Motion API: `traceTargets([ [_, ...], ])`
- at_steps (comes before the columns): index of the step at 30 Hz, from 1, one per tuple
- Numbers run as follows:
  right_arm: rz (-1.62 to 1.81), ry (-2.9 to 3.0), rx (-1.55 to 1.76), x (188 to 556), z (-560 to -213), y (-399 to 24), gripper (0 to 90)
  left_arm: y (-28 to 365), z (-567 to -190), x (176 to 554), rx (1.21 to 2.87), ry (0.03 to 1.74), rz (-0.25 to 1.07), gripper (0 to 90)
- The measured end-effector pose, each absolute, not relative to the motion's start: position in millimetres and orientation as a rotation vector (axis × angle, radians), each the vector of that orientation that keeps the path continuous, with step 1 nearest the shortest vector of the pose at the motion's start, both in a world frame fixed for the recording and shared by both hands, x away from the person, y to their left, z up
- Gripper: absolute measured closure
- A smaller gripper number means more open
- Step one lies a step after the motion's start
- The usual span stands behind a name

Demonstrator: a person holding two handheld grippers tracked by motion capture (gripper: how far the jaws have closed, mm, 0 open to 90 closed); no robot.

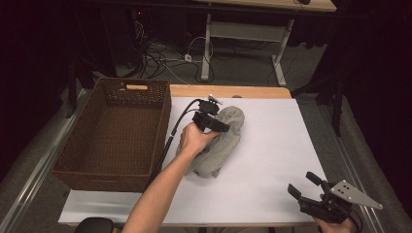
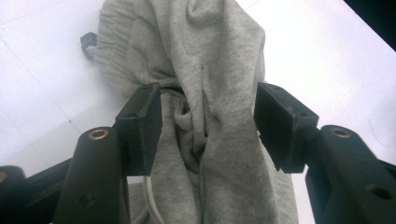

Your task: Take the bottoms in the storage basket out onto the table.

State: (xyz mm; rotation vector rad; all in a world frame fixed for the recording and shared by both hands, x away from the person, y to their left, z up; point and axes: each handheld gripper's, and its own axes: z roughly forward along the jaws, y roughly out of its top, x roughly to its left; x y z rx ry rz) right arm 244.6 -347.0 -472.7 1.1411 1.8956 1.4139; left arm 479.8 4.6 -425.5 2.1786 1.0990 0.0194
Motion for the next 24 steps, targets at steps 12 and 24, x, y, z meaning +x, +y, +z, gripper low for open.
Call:
traceTargets([
  [12,1.413,1.896,1.144,244.5,-472.8,-347.3,17.4,12.6,-408.6,471.0,2.168,1.067,0.049,38.7],
  [24,1.413,1.895,1.145,244.4,-472.7,-347.0,17.4,23.0,-389.4,455.5,2.149,1.030,0.085,38.5],
])
